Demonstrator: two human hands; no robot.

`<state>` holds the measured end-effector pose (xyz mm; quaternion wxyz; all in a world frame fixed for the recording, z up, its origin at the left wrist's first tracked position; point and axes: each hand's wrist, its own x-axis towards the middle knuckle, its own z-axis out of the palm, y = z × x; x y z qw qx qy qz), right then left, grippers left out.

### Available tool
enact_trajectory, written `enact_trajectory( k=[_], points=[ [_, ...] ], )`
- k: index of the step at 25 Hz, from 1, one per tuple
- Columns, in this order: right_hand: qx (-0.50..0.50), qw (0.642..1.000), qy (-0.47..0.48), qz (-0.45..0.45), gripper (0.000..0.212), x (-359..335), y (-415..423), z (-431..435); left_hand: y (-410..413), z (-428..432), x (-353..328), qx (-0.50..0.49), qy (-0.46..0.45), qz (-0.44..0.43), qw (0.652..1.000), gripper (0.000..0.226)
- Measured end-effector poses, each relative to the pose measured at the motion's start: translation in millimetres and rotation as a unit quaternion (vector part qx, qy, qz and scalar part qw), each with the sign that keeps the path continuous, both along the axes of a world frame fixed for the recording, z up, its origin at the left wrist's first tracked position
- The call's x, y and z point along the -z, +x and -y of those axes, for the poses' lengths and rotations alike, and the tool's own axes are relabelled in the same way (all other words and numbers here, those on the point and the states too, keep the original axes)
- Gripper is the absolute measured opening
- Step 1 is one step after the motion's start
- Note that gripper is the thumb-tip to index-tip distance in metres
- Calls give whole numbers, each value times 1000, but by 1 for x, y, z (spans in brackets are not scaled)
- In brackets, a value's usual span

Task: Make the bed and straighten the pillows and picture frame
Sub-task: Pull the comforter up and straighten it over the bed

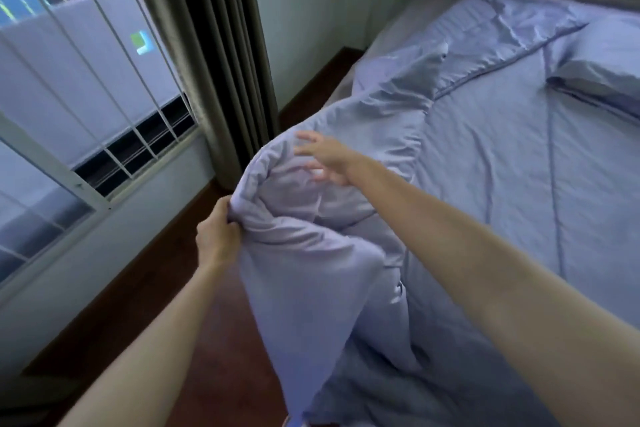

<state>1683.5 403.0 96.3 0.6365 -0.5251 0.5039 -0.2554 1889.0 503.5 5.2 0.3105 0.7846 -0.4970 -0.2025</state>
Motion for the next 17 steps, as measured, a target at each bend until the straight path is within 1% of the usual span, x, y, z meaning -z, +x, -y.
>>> enact_trajectory(
  k=[1, 2, 3, 4, 5, 6, 7, 8, 9, 10, 11, 12, 13, 14, 15, 16, 17],
  points=[
    [100, 991, -67, -53, 34, 6, -10, 8, 15, 0, 11, -18, 7, 0, 1000, 38],
    [210, 960, -137, -125, 33, 14, -24, 20, 27, 3, 21, -39, 10, -6, 999, 28],
    [315, 909, -178, -207, 34, 24, -44, 28, 38, 7, 29, -59, 15, -16, 998, 19],
    [402, 856, -171, -277, 37, 36, -68, 36, 51, 14, 33, -80, 23, -29, 996, 11],
    [457, 823, -124, -314, 39, 51, -91, 44, 64, 25, 36, -100, 33, -50, 993, 9],
    [470, 821, -56, -318, 42, 67, -110, 52, 78, 34, 39, -111, 49, -70, 990, 14],
    [454, 845, 5, -283, 45, 85, -121, 60, 91, 43, 45, -99, 67, -74, 990, 16],
    [426, 876, 37, -222, 50, 106, -123, 69, 102, 50, 55, -62, 87, -62, 992, 17],
    [398, 901, 50, -164, 55, 126, -118, 76, 111, 57, 64, -13, 121, -41, 992, 18],
    [375, 915, 54, -142, 63, 144, -108, 84, 117, 69, 74, 26, 162, -37, 986, 19],
    [360, 918, 57, -159, 71, 158, -99, 93, 121, 85, 84, 54, 210, -57, 975, 18],
    [378, 905, 62, -184, 78, 169, -93, 104, 124, 105, 95, 76, 260, -80, 959, 14],
    [410, 885, 70, -209, 77, 175, -87, 110, 121, 124, 102, 95, 307, -101, 941, 12],
    [437, 870, 80, -212, 65, 179, -82, 117, 113, 141, 106, 111, 342, -118, 926, 13],
    [448, 872, 83, -179, 47, 180, -75, 122, 100, 157, 109, 127, 356, -132, 916, 14],
    [436, 886, 80, -132, 34, 178, -65, 127, 84, 172, 111, 136, 346, -146, 917, 14],
    [408, 905, 72, -91, 30, 176, -53, 133, 64, 188, 110, 139, 318, -167, 923, 14]
  ],
)
